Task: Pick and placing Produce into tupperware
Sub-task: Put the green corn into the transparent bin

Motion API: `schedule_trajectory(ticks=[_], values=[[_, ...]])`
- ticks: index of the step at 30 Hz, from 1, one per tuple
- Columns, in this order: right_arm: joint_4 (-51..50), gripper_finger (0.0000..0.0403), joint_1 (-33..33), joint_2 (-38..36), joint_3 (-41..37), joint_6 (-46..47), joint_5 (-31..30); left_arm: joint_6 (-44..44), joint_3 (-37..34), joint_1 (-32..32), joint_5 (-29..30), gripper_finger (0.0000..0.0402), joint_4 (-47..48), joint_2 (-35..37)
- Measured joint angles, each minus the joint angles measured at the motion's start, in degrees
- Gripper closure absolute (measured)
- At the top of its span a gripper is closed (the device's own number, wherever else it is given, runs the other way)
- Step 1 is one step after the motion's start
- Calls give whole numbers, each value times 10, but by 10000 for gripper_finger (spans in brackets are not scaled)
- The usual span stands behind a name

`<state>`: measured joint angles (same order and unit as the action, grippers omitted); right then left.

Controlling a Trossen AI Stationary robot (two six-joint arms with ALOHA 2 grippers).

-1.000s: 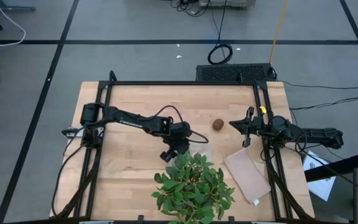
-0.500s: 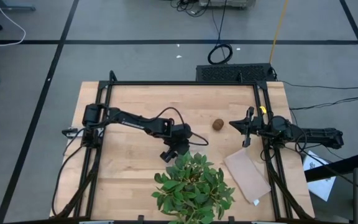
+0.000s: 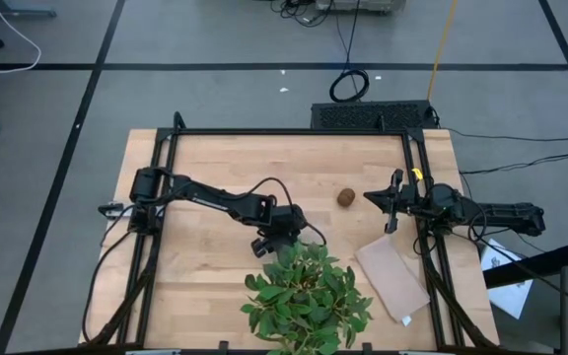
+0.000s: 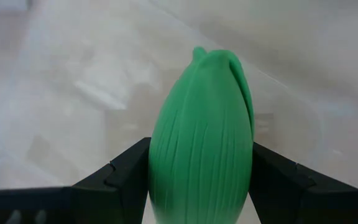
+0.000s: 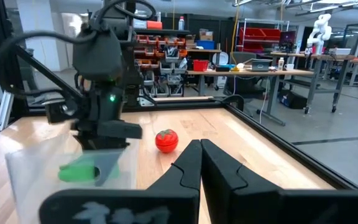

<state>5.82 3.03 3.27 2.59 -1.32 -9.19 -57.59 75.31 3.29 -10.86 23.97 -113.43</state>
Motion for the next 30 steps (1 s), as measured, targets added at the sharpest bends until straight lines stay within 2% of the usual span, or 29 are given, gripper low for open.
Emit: schedule_trajectory(ticks=[13,21,30], values=[[0,403,0,0,0,-11,0,-34,0,-3,8,179,5,0],[0,403,0,0,0,-11,0,-3,1,0,29,179,-16,10],[1,403,0,0,0,-11,0,18,8,3,41,179,31,18]])
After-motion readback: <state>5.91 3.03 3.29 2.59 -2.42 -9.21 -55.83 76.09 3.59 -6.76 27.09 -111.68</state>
